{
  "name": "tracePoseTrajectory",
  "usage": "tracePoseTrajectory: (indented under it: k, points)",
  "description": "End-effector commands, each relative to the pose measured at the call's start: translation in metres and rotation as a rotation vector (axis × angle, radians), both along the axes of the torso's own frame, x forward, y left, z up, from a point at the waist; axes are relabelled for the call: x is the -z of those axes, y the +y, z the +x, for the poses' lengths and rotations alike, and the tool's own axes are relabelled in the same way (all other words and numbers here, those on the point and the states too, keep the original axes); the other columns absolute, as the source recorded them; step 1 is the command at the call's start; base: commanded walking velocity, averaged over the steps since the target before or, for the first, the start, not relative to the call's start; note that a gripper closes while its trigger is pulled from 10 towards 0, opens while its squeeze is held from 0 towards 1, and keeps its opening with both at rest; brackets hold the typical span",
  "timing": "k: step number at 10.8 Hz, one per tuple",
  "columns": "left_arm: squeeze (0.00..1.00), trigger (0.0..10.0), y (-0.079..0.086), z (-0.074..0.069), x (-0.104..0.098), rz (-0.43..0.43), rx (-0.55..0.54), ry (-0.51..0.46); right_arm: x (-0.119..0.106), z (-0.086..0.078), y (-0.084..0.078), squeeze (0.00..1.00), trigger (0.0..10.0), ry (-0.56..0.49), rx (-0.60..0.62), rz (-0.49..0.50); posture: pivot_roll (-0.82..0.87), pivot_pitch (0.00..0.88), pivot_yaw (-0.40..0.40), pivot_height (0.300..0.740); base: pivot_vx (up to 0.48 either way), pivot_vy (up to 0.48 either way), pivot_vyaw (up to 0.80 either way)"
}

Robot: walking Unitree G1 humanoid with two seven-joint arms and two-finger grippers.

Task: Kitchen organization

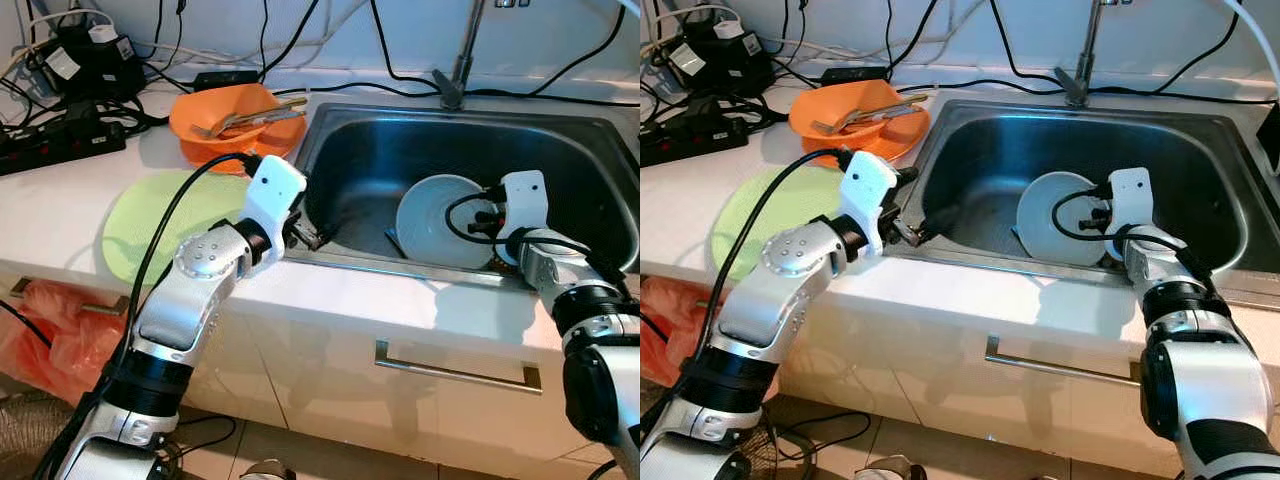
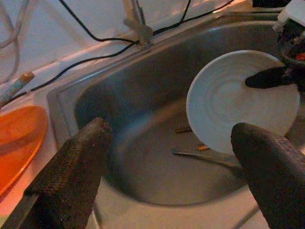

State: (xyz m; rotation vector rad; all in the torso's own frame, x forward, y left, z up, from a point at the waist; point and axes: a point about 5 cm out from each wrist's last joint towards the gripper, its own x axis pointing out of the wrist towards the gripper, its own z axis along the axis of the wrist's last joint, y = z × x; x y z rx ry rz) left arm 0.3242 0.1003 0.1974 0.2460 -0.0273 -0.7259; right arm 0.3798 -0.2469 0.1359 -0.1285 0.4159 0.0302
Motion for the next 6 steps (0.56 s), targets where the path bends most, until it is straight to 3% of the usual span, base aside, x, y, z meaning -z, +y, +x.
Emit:
tracePoseTrajectory:
  k: [1, 2, 6]
  points:
    - [1.0, 10.0, -0.0005, -0.0016, -0.0078, -0.001, 0.019, -0.016, -0.0067, 0.0018, -0.0035, 0.54, 10.0, -0.02, -0.006, -0.015, 0.19, 0.04, 0.065, 0.74, 0.0, 0.0, 0.0]
    - [1.0, 10.0, -0.0019, -0.0031, -0.0074, -0.002, 0.03, 0.002, -0.0053, 0.0, -0.008, 1.0, 10.0, -0.016, 0.004, -0.014, 0.18, 0.04, 0.063, 0.74, 0.0, 0.0, 0.0]
    - [1.0, 10.0, -0.0005, -0.0039, -0.0061, 0.01, 0.032, 0.017, -0.0032, -0.0003, -0.0066, 1.0, 10.0, -0.014, -0.002, -0.002, 0.19, 0.04, 0.059, 0.74, 0.0, 0.0, 0.0]
